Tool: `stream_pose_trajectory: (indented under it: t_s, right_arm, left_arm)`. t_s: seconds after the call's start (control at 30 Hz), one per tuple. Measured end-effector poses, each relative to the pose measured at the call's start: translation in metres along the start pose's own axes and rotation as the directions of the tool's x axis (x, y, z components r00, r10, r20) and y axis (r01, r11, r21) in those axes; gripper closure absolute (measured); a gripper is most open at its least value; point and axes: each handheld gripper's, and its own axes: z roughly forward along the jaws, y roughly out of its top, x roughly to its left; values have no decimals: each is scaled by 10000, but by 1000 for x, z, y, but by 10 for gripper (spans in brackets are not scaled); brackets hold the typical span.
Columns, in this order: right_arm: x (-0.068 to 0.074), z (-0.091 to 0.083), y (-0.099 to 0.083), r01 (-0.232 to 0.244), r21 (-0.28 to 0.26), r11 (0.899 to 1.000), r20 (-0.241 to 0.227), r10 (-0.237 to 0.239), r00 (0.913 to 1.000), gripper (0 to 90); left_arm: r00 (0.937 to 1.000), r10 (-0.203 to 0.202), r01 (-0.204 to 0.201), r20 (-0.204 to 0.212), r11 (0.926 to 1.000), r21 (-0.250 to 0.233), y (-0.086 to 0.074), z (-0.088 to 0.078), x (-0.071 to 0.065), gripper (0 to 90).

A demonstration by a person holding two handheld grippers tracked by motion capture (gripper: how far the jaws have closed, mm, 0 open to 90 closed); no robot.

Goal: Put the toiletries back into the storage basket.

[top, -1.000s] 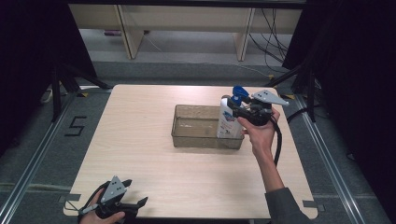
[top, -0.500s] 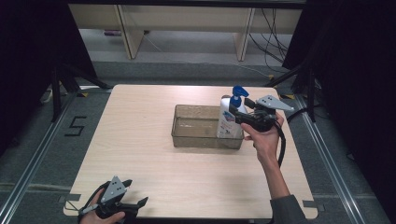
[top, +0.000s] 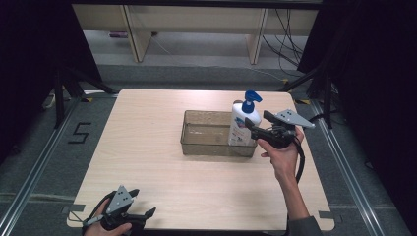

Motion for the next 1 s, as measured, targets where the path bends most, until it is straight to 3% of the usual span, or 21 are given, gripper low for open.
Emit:
stream_pose_trajectory:
  t_s: [0.13, 0.17, 0.3, 0.4, 0.47, 0.5, 0.53, 0.57, 0.6, 0.77, 0.83, 0.87, 0.97, 1.0]
  right_arm:
    - [-1, -2, -2, -37, -10, 10000, 28, 37, 10000, 235]
    - [-2, -3, -3, 193, -19, 9998, 65, -193, 9998, 234]
    - [1, -5, -6, -210, 81, 9997, 0, 210, 9998, 219]
    - [-2, -8, -8, -26, 58, 10000, 56, 26, 10000, 212]
    - [0, -9, -9, -309, 157, 9994, 6, 309, 9995, 207]
    - [-2, -9, -10, -181, 124, 9998, 40, 180, 9998, 206]
    - [-1, -10, -11, -371, 184, 9991, 81, 369, 9993, 205]
    - [-2, -10, -12, -163, 101, 9998, 104, 162, 9998, 204]
    - [0, -10, -13, -360, 162, 9992, 105, 358, 9993, 204]
    - [0, -11, -16, -128, 189, 9997, 89, 126, 9999, 201]
    - [2, -12, -17, -469, 289, 9985, 24, 469, 9989, 195]
    - [0, -13, -18, -244, 306, 9992, 91, 241, 9997, 192]
    - [0, -14, -20, -238, 354, 9991, 78, 235, 9997, 189]
    - [2, -15, -21, -508, 349, 9981, 20, 507, 9987, 189]
  left_arm:
    - [10000, 56, -56, -15, 10000, 5, 0, -1, 0, 148]
    - [10000, -2, 2, -5, 10000, -42, 0, -1, 0, 148]
    - [10000, 24, -24, 18, 10000, -29, 0, -1, -1, 148]
    - [10000, 57, -57, 1, 10000, 11, 0, -1, 0, 148]
    - [10000, 64, -64, -2, 10000, 13, 0, -1, 0, 148]
    - [10000, 70, -70, 10, 10000, 19, 0, -1, 0, 148]
    - [10000, 15, -14, 25, 10000, -40, 0, -1, -1, 148]
    - [10000, 15, -15, 16, 10000, -49, 0, -1, -1, 148]
    - [10000, 15, -15, 17, 10000, -47, 0, -1, 0, 148]
    - [10000, 32, -32, 14, 10000, -53, 0, -1, -1, 148]
    - [10000, 47, -47, -11, 10000, -15, 0, -2, 0, 148]
    - [9999, 122, -122, -51, 9999, 47, 0, -2, 0, 148]
    - [10000, 74, -74, -18, 10000, -23, 0, -2, 0, 148]
    - [10000, 79, -79, 7, 10000, 7, 0, -2, 0, 148]
